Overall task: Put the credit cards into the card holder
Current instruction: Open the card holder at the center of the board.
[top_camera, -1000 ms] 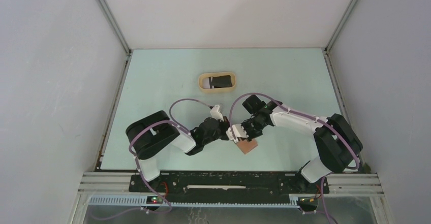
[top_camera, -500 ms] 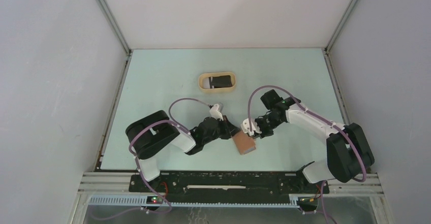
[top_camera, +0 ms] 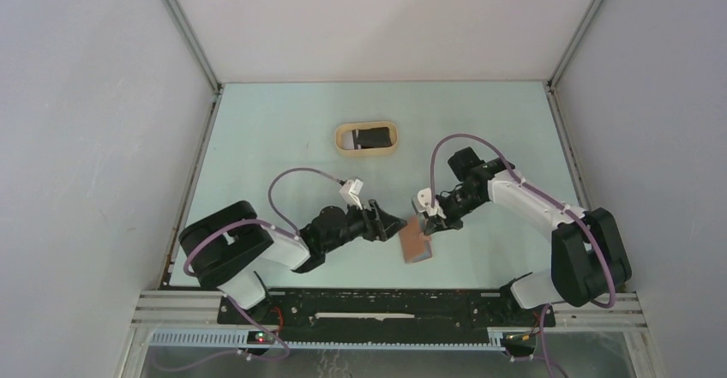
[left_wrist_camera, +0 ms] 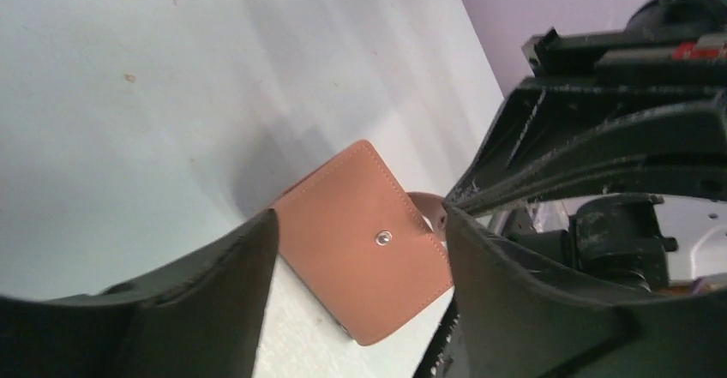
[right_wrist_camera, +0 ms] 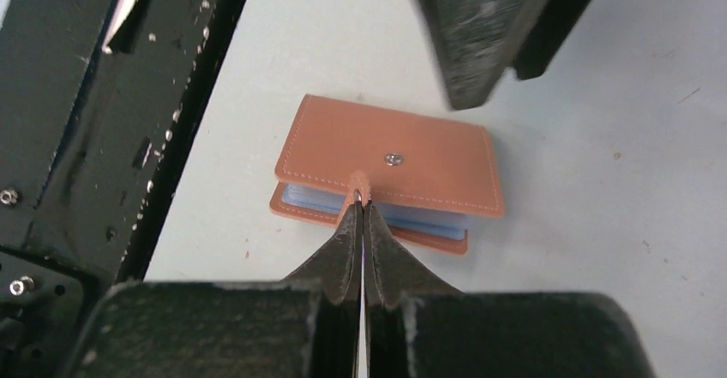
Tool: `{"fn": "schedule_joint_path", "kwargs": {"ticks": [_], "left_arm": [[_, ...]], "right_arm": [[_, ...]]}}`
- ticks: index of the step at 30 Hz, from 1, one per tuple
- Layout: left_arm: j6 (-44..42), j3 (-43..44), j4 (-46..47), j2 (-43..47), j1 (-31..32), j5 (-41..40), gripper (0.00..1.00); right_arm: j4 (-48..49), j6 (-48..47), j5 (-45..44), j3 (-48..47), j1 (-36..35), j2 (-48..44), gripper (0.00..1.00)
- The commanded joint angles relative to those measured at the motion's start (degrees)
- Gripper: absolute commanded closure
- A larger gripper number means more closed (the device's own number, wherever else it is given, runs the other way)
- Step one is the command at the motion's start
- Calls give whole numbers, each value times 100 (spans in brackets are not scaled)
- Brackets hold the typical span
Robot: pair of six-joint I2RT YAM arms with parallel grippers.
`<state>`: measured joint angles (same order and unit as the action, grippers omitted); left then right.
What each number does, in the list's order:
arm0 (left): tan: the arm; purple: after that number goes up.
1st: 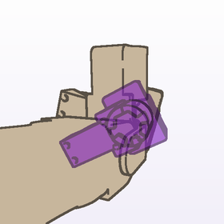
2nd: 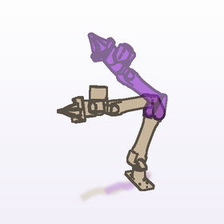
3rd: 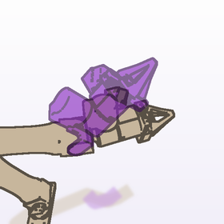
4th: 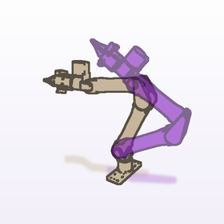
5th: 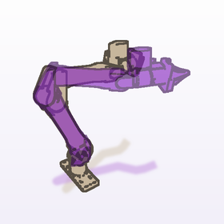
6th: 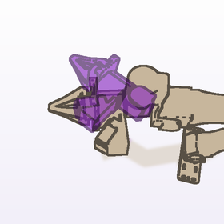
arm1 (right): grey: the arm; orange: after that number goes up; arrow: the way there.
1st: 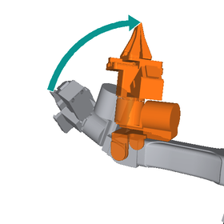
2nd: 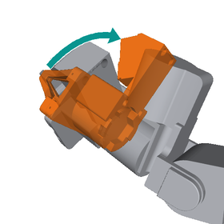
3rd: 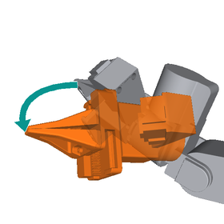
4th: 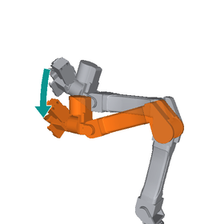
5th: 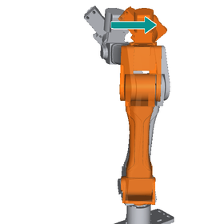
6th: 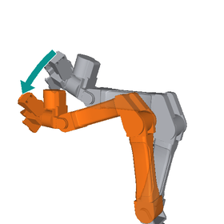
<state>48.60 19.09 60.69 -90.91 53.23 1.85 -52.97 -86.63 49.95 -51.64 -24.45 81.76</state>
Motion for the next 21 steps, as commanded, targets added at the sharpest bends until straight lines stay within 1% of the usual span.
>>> {"fn": "schedule_joint_path", "kwargs": {"ticks": [1, 2, 6, 11, 14, 17, 21], "left_arm": [[179, -219, 571, 16, 279, 87, 18], [177, -262, 576, 11, 339, 15, 16], [229, -441, 583, 17, 434, -167, 0], [224, -414, 521, -28, 539, -365, 0], [291, -340, 178, -21, 539, -545, 0], [316, -318, -511, 228, 539, -902, 1], [209, -112, -1996, 750, 539, -1387, 7]], "right_arm": [[4, 378, 700, -320, 10, -70, 100], [51, 453, 742, -335, 2, -65, 100], [204, 842, 755, -409, -14, 25, 100], [340, 1086, 679, -424, -25, 139, 100], [292, 1095, 678, -464, -21, 195, 100], [277, 1100, 693, -483, -17, 169, 100], [280, 1104, 678, -479, 14, 139, 100]]}}
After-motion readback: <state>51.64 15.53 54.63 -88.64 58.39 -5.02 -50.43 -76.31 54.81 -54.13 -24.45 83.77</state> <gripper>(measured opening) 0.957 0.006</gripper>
